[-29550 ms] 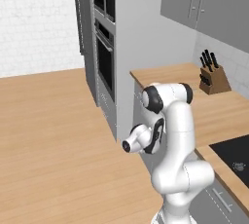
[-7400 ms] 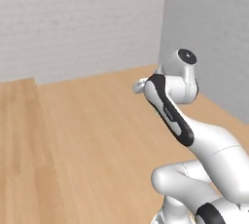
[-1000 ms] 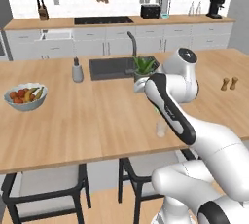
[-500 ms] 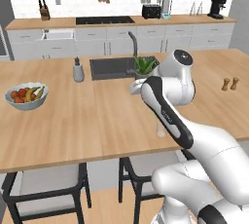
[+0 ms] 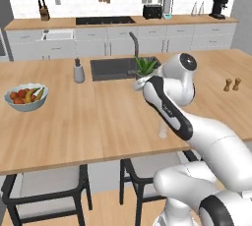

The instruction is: Take a straw from the drawer in front and place it inside the glass cup on the dining counter.

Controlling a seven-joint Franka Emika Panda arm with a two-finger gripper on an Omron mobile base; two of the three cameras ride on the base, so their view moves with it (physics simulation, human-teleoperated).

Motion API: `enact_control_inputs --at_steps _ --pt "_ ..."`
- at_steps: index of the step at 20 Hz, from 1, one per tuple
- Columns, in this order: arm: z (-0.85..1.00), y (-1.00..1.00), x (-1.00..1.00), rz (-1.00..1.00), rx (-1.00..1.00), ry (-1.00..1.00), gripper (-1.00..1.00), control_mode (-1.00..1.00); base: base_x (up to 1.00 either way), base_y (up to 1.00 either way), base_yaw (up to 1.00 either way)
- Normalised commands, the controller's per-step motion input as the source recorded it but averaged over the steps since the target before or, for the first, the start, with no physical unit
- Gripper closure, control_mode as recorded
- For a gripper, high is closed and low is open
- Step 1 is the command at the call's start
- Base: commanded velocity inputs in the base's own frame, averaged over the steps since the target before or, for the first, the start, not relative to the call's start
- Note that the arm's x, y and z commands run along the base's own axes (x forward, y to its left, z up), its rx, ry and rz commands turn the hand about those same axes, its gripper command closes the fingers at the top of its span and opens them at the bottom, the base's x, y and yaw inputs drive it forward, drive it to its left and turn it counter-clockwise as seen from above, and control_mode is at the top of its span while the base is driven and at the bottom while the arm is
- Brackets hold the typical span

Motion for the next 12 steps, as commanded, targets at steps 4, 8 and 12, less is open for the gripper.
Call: enact_control_inputs --at_steps 4,8,12 --pt "-0.04 -0.43 0.51 0.24 0.00 -0.16 1.00 -1.00 0.00 0.00 0.00" --pt "-0.18 -0.37 0.42 0.26 0.00 -0.08 1.00 -1.00 0.00 0.00 0.00" --pt "-0.25 -0.20 0.35 0.27 0.00 0.00 1.00 -1.00 0.00 0.00 0.00"
